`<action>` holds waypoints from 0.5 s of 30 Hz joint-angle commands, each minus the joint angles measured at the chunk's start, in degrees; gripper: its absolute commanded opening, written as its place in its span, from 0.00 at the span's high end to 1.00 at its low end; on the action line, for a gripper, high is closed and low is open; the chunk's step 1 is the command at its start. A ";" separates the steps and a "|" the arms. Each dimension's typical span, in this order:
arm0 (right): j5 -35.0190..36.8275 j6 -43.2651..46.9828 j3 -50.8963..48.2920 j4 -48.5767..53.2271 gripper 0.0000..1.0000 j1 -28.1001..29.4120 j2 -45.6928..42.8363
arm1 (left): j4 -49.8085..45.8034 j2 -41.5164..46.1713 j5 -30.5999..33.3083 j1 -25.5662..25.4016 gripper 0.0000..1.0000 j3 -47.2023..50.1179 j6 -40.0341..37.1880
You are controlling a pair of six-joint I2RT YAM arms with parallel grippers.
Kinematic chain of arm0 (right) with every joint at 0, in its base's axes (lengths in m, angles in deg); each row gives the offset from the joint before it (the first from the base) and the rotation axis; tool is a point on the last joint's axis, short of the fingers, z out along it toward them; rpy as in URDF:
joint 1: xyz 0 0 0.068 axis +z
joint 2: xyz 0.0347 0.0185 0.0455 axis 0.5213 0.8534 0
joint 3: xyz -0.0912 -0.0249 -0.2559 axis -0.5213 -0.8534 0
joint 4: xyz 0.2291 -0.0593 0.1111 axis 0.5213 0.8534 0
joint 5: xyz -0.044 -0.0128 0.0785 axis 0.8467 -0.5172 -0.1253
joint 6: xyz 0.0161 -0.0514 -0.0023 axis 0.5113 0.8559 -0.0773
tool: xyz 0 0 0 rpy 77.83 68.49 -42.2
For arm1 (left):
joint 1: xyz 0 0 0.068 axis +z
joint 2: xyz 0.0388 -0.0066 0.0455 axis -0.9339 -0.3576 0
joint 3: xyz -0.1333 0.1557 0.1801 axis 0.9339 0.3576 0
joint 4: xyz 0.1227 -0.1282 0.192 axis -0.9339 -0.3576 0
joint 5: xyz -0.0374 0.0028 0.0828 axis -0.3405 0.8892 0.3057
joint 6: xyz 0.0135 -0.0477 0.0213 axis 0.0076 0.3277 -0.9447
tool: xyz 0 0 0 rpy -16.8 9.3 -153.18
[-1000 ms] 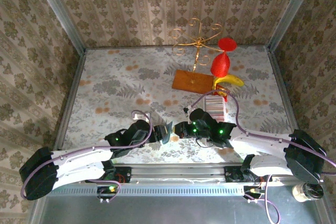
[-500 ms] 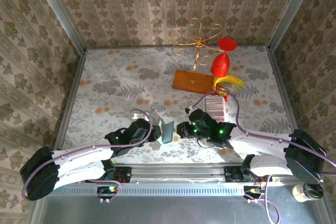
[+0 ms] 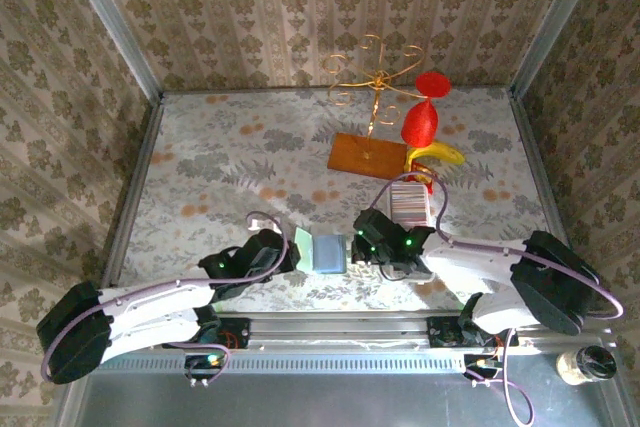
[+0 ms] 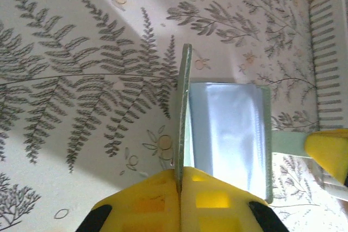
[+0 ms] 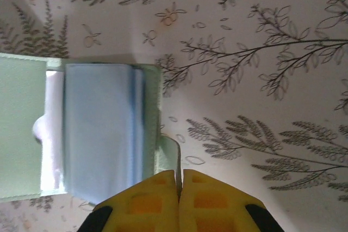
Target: Put the credit cards into the card holder
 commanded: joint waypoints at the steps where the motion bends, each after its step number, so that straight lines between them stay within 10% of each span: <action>1: 3.04 1.93 2.56 3.81 0.86 -0.27 -0.24 | 0.77 0.19 0.69 -0.36 0.96 1.89 2.02; 7: 4.43 3.67 4.31 10.33 0.60 0.49 -6.08 | 1.80 0.58 2.20 -1.42 0.92 2.86 2.44; 15: 5.12 4.50 7.97 16.39 0.54 3.35 -10.16 | 0.56 3.30 3.25 -1.90 0.75 3.41 2.34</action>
